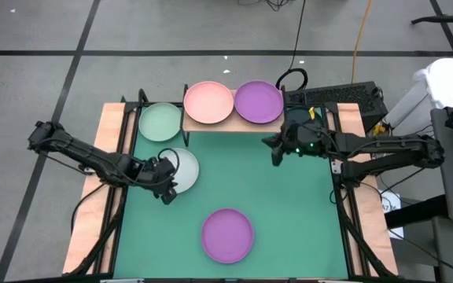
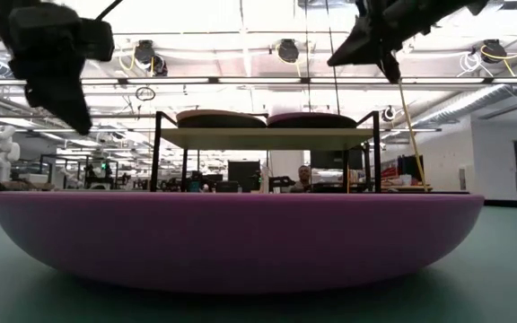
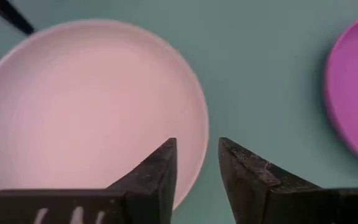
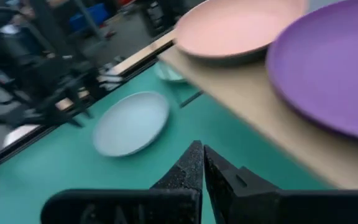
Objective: Place and stack plates onto a shelf
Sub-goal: Stack the white plate on top of the light orange plate on the shelf
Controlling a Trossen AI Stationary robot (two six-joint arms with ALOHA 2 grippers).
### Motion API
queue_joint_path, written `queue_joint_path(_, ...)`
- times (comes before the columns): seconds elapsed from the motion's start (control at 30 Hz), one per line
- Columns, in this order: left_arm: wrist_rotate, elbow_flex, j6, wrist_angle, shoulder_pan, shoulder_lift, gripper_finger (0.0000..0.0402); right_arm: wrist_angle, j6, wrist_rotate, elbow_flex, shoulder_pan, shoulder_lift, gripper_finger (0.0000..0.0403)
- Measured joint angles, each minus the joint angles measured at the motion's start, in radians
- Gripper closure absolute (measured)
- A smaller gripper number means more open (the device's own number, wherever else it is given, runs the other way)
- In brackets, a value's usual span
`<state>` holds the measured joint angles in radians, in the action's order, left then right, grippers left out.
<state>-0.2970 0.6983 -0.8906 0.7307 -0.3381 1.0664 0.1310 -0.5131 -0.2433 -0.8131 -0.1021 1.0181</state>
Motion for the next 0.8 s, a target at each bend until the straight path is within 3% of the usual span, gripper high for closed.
queue_joint_path(0.23, -0.006, -0.034, 0.051, -0.01, -0.066, 0.0, 0.0241, 0.063, -0.074, 0.091, 0.0, 0.082, -0.043, 0.0403)
queue_joint_path(0.37, -0.037, -0.034, 0.111, -0.021, -0.105, 0.0, 0.0228, 0.141, -0.107, 0.091, 0.0, 0.13, -0.093, 0.0403)
queue_joint_path(0.67, -0.068, -0.118, 0.129, -0.053, -0.171, 0.0, 0.0125, 0.275, -0.134, 0.091, 0.0, 0.204, -0.168, 0.0403)
queue_joint_path(0.8, -0.071, -0.147, 0.084, -0.054, -0.19, 0.0, 0.0107, 0.307, -0.134, 0.091, 0.0, 0.237, -0.181, 0.0403)
